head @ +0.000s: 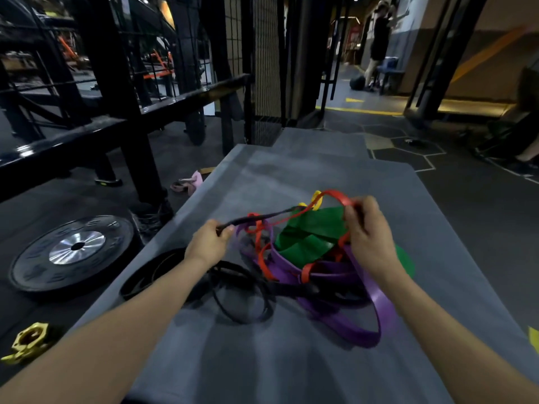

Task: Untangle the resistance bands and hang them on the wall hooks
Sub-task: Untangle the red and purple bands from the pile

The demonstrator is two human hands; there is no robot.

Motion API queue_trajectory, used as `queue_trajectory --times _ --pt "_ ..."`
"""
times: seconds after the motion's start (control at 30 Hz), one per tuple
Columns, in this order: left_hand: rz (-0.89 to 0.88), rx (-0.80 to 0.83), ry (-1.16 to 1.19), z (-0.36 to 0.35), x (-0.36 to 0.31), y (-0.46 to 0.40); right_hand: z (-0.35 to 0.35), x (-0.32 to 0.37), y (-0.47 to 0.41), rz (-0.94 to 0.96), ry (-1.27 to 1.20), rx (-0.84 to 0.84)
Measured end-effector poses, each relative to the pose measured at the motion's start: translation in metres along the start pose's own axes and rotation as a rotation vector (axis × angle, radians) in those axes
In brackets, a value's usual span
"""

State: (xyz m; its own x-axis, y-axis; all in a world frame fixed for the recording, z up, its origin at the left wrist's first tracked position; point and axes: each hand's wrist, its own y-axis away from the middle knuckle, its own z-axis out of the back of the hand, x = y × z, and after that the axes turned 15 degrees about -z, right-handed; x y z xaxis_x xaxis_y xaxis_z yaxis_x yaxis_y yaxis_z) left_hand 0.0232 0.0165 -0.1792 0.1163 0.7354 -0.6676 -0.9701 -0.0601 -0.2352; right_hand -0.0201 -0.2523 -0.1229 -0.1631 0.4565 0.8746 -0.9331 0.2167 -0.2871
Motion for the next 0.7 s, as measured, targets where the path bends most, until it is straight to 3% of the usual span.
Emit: queue_trajectory --times 0.07,0.1,0.2,0.27,0.33,0.4,0.57,0.7 --pt "0.001 -0.049 -0.066 -0.002 -0.016 0.002 0.005 -0.005 0.006 -0.042 0.050 0.095" --pt "-0.081 -0.078 -0.116 -0.003 -0.024 0.005 0.007 -0.006 0.009 -0.058 0.054 0.112" --pt "-0.580 -0.106 -0.062 -0.011 -0.049 0.019 0.013 0.002 0.012 -0.067 -0.091 0.132" --pt "-0.774 0.091 0.018 -0.024 -0.064 0.027 0.016 0.011 0.015 -0.028 -0.218 0.163" --pt "-0.734 0.293 0.110 -0.034 -0.072 0.031 0.021 0.017 0.016 0.028 -0.321 0.137" --pt "-0.658 0.352 0.095 -0.037 -0.070 0.028 0.033 0.018 0.014 0.021 -0.431 0.032" --pt "-0.597 0.324 -0.131 -0.032 -0.037 0.016 0.062 0.002 0.003 -0.193 -0.679 -0.160" --pt "-0.352 0.119 0.080 -0.012 -0.047 0.005 0.064 -0.016 0.004 -0.286 -0.584 -0.177"
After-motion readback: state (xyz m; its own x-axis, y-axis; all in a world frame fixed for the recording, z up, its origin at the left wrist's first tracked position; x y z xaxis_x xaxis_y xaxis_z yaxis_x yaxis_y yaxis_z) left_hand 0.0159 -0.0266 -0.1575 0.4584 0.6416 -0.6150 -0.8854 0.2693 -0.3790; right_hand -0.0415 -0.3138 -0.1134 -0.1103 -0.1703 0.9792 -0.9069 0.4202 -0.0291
